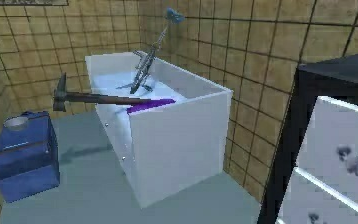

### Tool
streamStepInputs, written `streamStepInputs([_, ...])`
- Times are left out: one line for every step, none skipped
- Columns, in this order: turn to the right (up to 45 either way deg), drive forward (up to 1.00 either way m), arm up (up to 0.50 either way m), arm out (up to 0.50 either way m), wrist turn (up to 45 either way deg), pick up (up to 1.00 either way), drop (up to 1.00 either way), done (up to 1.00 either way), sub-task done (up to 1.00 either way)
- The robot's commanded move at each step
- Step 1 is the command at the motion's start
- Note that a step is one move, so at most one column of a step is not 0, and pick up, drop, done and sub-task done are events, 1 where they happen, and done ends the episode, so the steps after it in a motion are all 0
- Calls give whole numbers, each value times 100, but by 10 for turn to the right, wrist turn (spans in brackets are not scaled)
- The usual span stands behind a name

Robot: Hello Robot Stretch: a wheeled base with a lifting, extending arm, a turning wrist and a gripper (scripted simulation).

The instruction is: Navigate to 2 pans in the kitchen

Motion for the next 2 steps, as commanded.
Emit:
streamStepInputs([450, 0, 0, 0, 0, 0, 0, 0, 0])
streamStepInputs([450, 0, 0, 0, 0, 0, 0, 0, 0])
